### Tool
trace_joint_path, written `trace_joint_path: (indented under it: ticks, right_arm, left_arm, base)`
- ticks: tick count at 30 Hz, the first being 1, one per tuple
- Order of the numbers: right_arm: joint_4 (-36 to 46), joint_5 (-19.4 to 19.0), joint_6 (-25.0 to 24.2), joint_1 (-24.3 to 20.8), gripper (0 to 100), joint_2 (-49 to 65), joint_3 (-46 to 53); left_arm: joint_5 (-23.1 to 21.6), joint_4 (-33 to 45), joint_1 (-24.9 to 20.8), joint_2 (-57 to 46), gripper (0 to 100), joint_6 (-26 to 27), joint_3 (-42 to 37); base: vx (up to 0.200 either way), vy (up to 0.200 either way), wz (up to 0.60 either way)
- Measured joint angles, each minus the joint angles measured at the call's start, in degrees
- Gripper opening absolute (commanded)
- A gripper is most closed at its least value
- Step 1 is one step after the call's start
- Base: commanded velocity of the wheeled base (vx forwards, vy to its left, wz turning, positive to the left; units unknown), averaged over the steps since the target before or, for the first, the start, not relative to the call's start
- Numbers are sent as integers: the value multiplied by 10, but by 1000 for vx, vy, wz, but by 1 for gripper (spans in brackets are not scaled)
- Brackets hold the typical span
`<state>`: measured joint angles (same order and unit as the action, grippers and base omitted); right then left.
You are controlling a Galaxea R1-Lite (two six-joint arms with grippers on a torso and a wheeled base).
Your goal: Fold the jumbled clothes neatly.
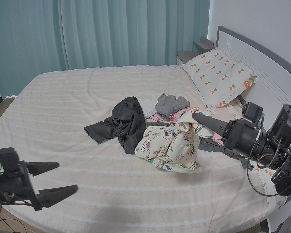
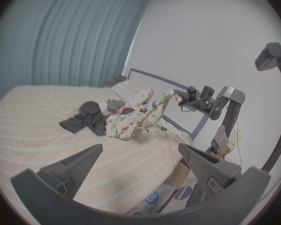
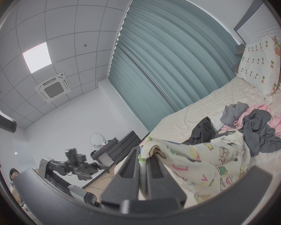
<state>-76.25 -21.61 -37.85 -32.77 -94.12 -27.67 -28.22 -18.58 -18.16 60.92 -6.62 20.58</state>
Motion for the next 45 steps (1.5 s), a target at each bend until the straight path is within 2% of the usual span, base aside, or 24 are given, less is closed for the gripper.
trace_joint_path:
  ticks: [5, 10, 16, 20, 31, 37, 38, 41, 45]
  right_arm:
    - [78, -9, -24, 5, 0, 33, -44]
    - [138, -13, -37, 9, 0, 58, -102]
    - [187, -11, -44, 5, 0, 71, -144]
    - [199, -10, -47, 0, 0, 73, -155]
    - [207, -9, -52, -13, 0, 66, -166]
    - [208, -8, -54, -20, 0, 60, -170]
    - [208, -8, -57, -21, 0, 59, -171]
    - [208, -8, -68, -23, 0, 57, -174]
    - [209, -7, -87, -25, 0, 55, -180]
  left_arm:
    - [-15, -74, -56, 133, 100, -14, -10]
    - [-22, -113, -117, 228, 100, -20, -28]
    - [-20, -216, -140, 320, 100, -29, -39]
    - [0, -285, -153, 372, 100, -69, -41]
    - [95, -463, -193, 519, 100, -96, -42]
    - [178, -607, -212, 618, 100, -123, -25]
    - [205, -627, -217, 639, 100, -133, -17]
    - [249, -659, -226, 687, 100, -153, 8]
    - [278, -678, -234, 740, 100, -167, 52]
  base:
    - [0, 0, 0]
    - [0, 0, 0]
    - [0, 0, 0]
    - [0, 0, 0]
    - [0, 0, 0]
    - [0, 0, 0]
    - [0, 0, 0]
    - [0, 0, 0]
    - [0, 0, 0]
